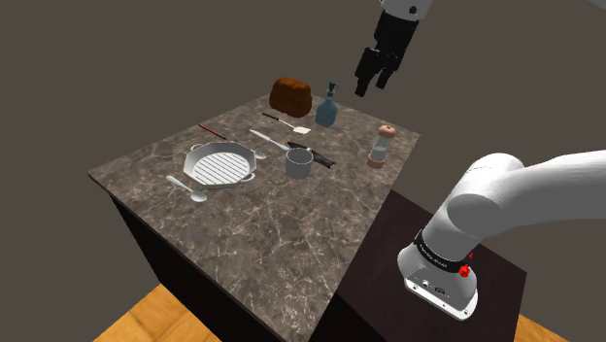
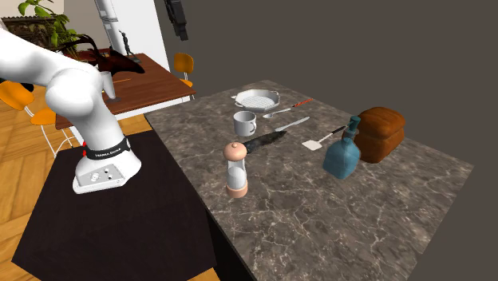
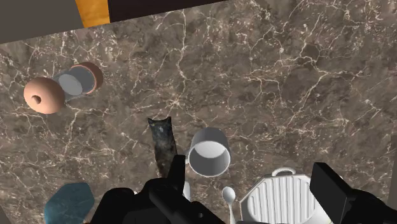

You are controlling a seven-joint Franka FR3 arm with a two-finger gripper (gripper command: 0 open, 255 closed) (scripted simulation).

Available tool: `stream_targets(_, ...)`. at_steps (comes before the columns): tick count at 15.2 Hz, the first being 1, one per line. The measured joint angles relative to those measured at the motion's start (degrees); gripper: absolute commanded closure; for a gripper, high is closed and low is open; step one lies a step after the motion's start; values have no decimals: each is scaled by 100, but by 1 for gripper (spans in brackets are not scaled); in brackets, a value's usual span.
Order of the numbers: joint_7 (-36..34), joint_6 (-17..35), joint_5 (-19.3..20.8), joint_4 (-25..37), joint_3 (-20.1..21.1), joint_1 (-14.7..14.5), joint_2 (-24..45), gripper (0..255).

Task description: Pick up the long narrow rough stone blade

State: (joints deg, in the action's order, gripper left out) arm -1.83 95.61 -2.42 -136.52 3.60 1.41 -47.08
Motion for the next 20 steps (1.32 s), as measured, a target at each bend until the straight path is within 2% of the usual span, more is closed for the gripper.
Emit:
stream_targets(3, 81, 181, 44, -35, -54, 25, 195, 0)
stream_targets(9, 385, 1048, 191, -230, -243, 118, 1089, 0)
stream_targets(20, 883, 2537, 382, 279, -531, 276, 3485, 0)
